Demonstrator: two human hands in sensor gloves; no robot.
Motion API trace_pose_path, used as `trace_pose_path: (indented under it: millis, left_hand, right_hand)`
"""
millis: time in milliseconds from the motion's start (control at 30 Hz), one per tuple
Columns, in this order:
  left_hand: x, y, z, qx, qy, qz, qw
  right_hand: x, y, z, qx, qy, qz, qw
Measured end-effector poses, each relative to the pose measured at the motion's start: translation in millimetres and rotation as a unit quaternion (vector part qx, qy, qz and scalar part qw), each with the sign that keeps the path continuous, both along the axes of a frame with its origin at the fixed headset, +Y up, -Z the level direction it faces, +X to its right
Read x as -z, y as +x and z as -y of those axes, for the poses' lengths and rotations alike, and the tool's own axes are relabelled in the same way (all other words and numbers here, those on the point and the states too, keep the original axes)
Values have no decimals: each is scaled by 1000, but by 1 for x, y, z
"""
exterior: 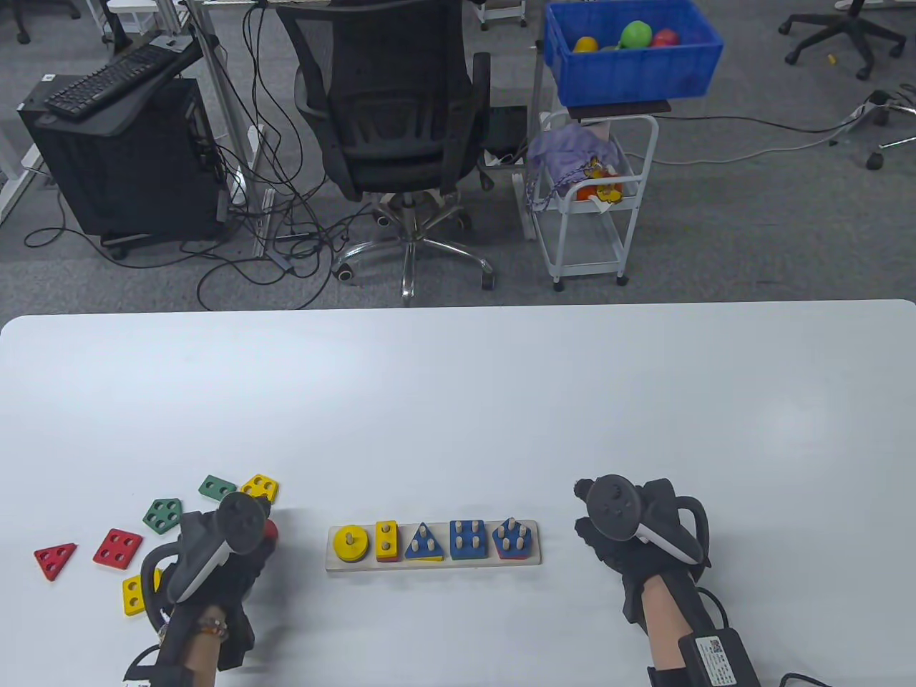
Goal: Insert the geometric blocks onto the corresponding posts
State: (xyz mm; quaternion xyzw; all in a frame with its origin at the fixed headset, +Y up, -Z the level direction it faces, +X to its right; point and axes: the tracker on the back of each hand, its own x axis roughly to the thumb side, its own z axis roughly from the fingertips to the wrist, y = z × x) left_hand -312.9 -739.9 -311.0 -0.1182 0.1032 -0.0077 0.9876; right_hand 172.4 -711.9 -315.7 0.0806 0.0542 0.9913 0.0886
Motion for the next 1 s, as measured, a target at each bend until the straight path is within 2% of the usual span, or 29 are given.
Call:
trace_pose_path:
  millis: [133, 367, 633, 767, 833, 1000]
  left_hand:
    - [4, 13, 10, 56, -18, -3, 998]
    - [7, 27, 18, 112, -13, -4, 994]
    - [10, 25, 16, 92, -30, -2, 995]
    - [8, 22, 19, 85, -60, 10, 995]
    - [6, 25, 16, 99, -50, 11, 994]
    - [-2, 34, -8, 24, 0, 41, 999]
  right_hand:
    - [0, -1, 1, -1, -4, -1, 1000]
    - [0, -2, 1, -5, -7, -2, 1000]
    - [1, -3, 4, -12, -12, 0, 1000]
    - [1, -2, 4, -12, -13, 1, 1000]
    - [1, -2, 5, -13, -14, 1, 1000]
    - [2, -2, 7, -21, -22, 2, 1000]
